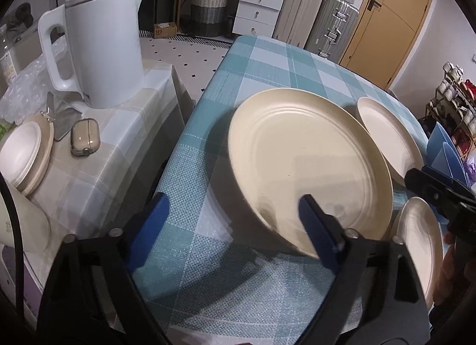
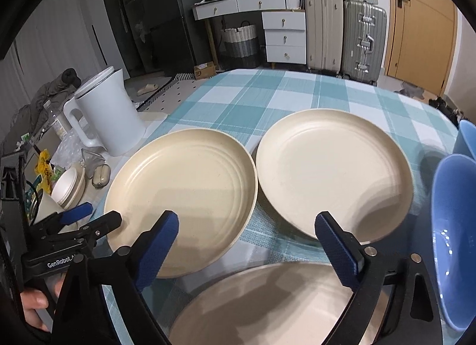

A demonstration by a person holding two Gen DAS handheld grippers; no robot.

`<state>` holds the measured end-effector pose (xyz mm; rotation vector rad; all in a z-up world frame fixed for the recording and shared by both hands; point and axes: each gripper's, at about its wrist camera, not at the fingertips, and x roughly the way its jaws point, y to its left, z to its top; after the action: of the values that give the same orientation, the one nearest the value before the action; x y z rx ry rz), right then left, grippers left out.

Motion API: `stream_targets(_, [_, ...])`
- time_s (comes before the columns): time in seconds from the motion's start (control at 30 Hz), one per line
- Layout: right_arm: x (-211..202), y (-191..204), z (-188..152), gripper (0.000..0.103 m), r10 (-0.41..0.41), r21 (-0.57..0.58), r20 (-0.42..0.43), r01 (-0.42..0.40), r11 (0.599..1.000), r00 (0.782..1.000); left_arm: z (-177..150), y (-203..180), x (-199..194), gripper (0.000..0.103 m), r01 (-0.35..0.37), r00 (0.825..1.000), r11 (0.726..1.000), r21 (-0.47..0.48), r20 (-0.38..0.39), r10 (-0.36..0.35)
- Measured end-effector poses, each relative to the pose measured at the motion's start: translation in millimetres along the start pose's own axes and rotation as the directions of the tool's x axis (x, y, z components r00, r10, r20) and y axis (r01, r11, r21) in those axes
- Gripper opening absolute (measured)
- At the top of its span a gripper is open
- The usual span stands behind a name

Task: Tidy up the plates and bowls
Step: 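Move the right tool to the large cream plate rim while the left tool approaches it, then close the left gripper on the plate rim while the right gripper closes on it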

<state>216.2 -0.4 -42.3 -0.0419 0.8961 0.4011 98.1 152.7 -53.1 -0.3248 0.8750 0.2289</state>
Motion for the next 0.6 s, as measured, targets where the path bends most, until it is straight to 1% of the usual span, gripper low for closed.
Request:
stream_targets(0.07, [6,-1,1,0.085,0.007,0.008,-0.013,-0.007,1.0,1.0,0,3,3,0.08,0.004,1.0,1.0,-0.012,-0.008,-0.004])
stream_targets(0.13, [14,-2,2,0.08,0.013,0.015,-0.036,-0.013,1.0,0.999,-1,5,6,0.074,0.013,1.0,1.0,-0.022,-0.014,-0.013])
stream_targets(0.17, [18,-3,2,0.075,0.015,0.018,-0.046,-0.014,1.0,0.999,-1,6,8,0.074,0.014,1.0,1.0,-0.026,-0.015,-0.015])
stream_targets(0.2, [22,-3,1,0.073,0.023,0.024,-0.059,-0.022,0.999,0.998,-1,6,8,0.074,0.013,1.0,1.0,-0.025,-0.011,-0.014])
stream_targets(0.27, [24,-1,1,0.071,0.015,0.014,-0.053,-0.015,1.0,0.998,-1,5,8,0.071,0.014,1.0,1.0,-0.026,-0.009,-0.015])
stream_targets(0.33, [25,-1,3,0.063,0.01,0.012,-0.057,-0.009,1.0,0.998,-1,4,8,0.063,0.016,1.0,0.999,-0.028,-0.011,-0.016])
stream_targets(0.37, [24,0,3,0.061,0.011,0.014,-0.057,-0.011,1.0,0.998,-1,4,8,0.061,0.027,1.0,0.999,-0.029,-0.013,-0.028])
stream_targets(0.43, [23,0,2,0.061,0.012,0.011,-0.065,-0.012,1.0,0.998,-1,1,8,0.057,0.048,0.999,0.998,-0.029,-0.017,-0.048])
stream_targets(0.47, [23,0,0,0.061,0.019,0.014,-0.07,-0.019,1.0,0.997,-1,0,8,0.057,0.047,0.999,0.999,-0.026,-0.018,-0.047])
stream_targets(0.6, [26,1,-2,0.06,0.032,0.019,-0.081,-0.031,0.999,0.996,-2,-3,9,0.047,0.051,0.999,0.999,-0.019,-0.02,-0.051])
